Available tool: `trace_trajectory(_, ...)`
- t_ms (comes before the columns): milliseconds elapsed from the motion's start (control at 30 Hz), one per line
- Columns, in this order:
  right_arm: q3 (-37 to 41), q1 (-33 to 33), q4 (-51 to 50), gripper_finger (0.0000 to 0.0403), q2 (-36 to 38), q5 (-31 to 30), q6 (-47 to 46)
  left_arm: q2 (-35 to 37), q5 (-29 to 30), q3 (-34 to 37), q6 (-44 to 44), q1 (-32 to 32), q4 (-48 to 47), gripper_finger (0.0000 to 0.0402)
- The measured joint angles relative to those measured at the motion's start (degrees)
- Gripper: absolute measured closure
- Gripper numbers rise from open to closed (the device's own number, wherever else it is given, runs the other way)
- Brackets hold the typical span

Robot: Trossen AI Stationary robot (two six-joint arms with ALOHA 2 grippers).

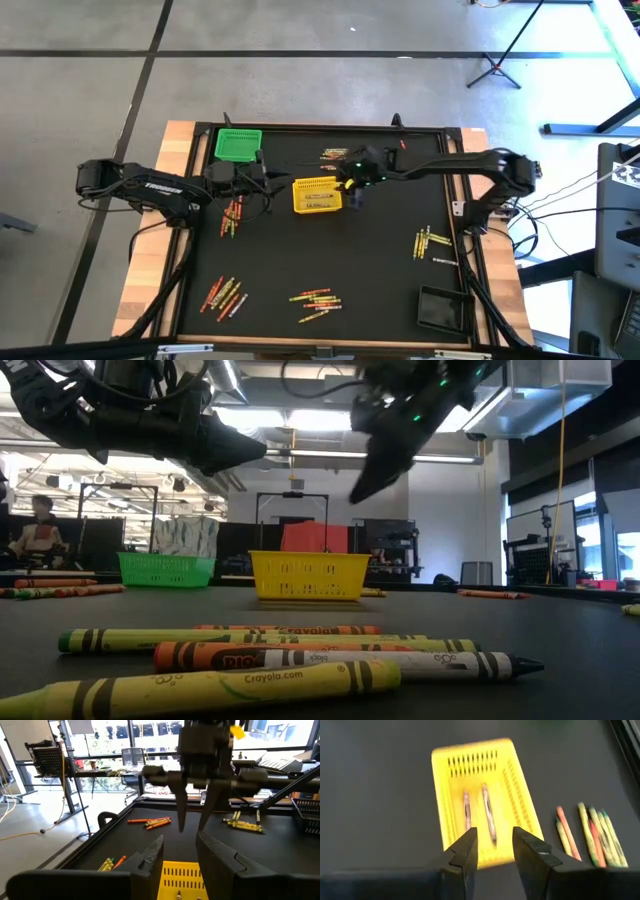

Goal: Sort crayons
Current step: Put the orange crayon into the green bin

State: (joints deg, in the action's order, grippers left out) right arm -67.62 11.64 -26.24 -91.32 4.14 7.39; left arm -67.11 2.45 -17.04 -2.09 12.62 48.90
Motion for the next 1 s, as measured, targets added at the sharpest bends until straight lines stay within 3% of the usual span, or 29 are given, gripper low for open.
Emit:
trace_trajectory(267,9.3,0.8,-6.0,0.0281,11.8,-11.6,-1.5,0.0,0.0,0.0,0.0,0.0,0.7,0.0298)
trace_trajectory(433,15.8,5.2,-8.3,0.0281,17.4,-17.8,-4.1,0.0,0.0,0.0,0.0,0.0,0.8,0.0298)
trace_trajectory(867,22.5,24.0,-10.2,0.0312,15.6,-17.9,-10.1,0.0,2.8,0.0,0.0,0.0,0.8,0.0298)
trace_trajectory(1000,22.8,27.1,-9.4,0.0312,12.8,-13.5,-10.2,0.0,2.8,0.0,0.0,0.0,0.8,0.0298)
